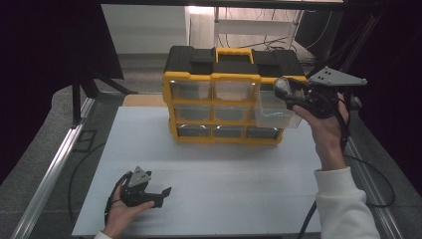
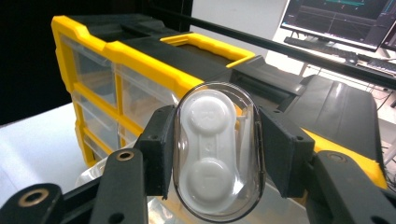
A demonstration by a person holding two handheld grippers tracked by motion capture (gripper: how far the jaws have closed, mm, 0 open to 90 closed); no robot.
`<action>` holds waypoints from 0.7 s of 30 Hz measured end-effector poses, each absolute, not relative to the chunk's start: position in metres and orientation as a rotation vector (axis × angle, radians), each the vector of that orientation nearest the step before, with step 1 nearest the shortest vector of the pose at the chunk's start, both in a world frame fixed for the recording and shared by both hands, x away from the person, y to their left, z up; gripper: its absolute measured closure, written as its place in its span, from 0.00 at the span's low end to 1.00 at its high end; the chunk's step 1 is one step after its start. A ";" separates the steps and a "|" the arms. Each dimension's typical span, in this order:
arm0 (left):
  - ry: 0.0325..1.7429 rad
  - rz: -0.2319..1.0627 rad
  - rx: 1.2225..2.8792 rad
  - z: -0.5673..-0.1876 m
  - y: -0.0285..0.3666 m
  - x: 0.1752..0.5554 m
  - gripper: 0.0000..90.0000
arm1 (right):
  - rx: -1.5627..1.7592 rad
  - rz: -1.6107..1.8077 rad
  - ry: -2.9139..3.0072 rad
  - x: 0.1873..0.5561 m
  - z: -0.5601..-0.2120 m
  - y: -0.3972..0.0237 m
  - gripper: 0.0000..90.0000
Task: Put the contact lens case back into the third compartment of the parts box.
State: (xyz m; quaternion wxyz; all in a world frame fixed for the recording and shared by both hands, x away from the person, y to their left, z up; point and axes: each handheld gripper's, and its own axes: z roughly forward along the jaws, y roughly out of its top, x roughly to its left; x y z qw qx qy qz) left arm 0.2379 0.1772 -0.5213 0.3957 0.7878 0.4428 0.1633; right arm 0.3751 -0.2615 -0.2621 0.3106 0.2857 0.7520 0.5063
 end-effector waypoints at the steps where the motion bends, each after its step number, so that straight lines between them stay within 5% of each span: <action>1: 1.122 0.414 1.997 -0.521 0.177 0.238 0.09 | 0.756 1.331 1.992 0.375 -0.263 -0.261 0.55; 10: 1.128 0.413 1.999 -0.522 0.178 0.239 0.09 | 0.778 1.303 2.040 0.378 -0.269 -0.263 0.53; 14: 1.128 0.413 2.000 -0.522 0.177 0.239 0.09 | 0.789 1.307 2.006 0.376 -0.269 -0.261 0.39; 21: 1.127 0.413 1.999 -0.522 0.177 0.238 0.09 | 0.770 1.386 1.980 0.370 -0.267 -0.259 0.31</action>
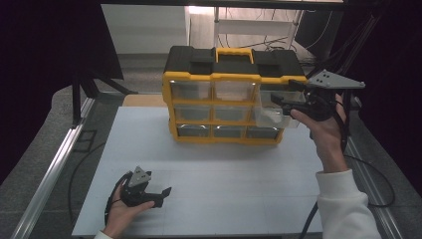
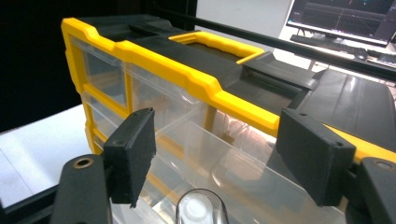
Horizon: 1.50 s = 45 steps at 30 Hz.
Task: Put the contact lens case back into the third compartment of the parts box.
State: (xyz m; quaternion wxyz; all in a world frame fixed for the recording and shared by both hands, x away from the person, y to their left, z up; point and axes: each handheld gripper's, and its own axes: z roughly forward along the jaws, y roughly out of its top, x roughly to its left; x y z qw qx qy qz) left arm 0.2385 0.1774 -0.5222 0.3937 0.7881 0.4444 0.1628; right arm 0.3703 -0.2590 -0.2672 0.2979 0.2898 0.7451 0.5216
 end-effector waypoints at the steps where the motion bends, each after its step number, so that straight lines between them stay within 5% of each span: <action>1: 1.127 0.413 1.999 -0.522 0.177 0.238 0.09 | 0.769 1.392 1.979 0.370 -0.267 -0.259 0.31; 45: 1.121 0.416 2.000 -0.522 0.177 0.238 0.09 | 0.632 1.517 1.930 0.335 -0.268 -0.263 0.30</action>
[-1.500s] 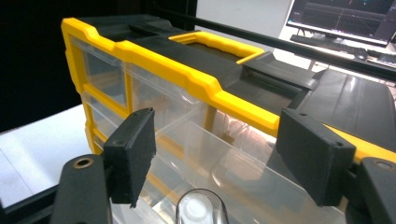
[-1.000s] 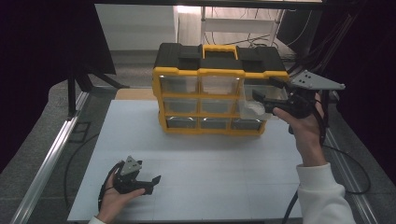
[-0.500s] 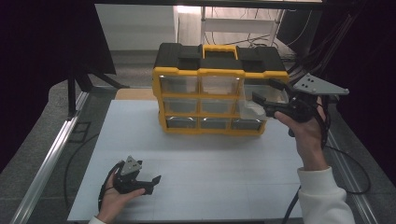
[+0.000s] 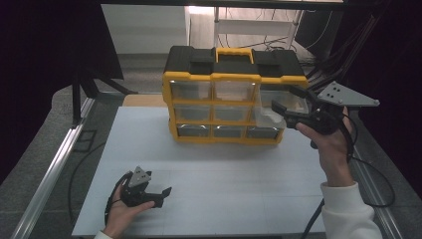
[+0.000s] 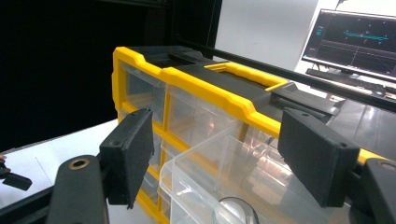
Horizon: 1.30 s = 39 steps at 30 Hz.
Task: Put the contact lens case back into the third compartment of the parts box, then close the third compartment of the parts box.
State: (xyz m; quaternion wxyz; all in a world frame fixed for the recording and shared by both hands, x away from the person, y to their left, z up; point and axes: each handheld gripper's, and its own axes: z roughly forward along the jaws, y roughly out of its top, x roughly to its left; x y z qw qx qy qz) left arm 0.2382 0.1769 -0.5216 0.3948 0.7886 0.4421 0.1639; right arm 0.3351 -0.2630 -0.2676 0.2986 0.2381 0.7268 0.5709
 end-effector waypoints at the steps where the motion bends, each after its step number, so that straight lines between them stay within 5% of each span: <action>1: 1.121 0.416 2.000 -0.522 0.177 0.238 0.09 | 0.630 1.512 1.930 0.334 -0.268 -0.264 0.30; 27: 1.101 0.373 1.965 -0.519 0.178 0.239 0.09 | 0.590 1.513 1.908 0.293 -0.271 -0.270 0.34; 39: 1.101 0.383 1.977 -0.520 0.177 0.239 0.09 | 0.586 1.534 1.962 0.290 -0.295 -0.272 0.53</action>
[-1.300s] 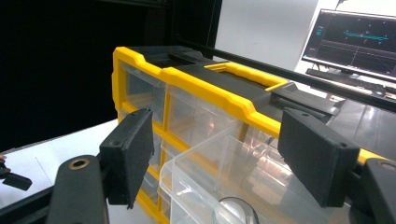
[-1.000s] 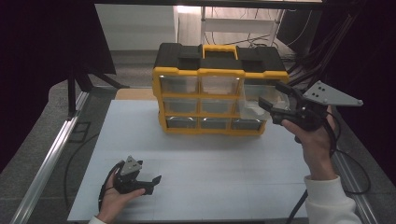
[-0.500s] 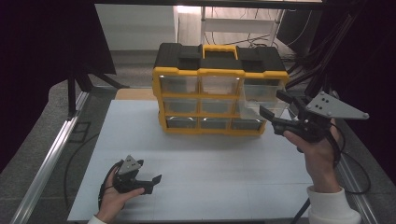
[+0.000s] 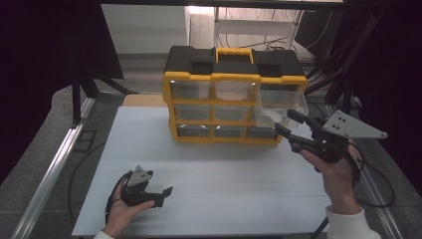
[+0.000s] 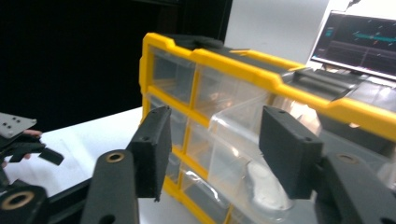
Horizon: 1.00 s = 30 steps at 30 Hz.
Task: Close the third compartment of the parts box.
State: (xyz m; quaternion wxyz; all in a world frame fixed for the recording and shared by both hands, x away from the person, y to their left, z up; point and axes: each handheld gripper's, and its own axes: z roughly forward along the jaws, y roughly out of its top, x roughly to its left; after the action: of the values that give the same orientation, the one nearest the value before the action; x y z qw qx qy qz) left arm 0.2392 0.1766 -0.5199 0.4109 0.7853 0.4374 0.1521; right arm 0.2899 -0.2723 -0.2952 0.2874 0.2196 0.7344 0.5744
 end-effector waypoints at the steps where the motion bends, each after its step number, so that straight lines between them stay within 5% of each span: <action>1: 1.099 0.385 1.979 -0.520 0.177 0.239 0.09 | 0.588 1.532 1.968 0.290 -0.298 -0.272 0.54; 9: 1.106 0.393 1.979 -0.520 0.176 0.239 0.09 | 0.584 1.549 2.007 0.292 -0.309 -0.272 0.68; 19: 1.116 0.401 1.978 -0.520 0.177 0.238 0.09 | 0.590 1.568 2.060 0.298 -0.320 -0.276 1.00; 30: 1.122 0.407 1.977 -0.519 0.177 0.238 0.09 | 0.685 1.590 2.071 0.313 -0.343 -0.285 1.00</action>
State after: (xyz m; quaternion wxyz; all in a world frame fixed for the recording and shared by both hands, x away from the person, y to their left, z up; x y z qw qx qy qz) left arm 0.2379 0.1774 -0.5194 0.4043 0.7830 0.4443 0.1611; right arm 0.3128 -0.2855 -0.3430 0.2194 0.2477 0.7486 0.5746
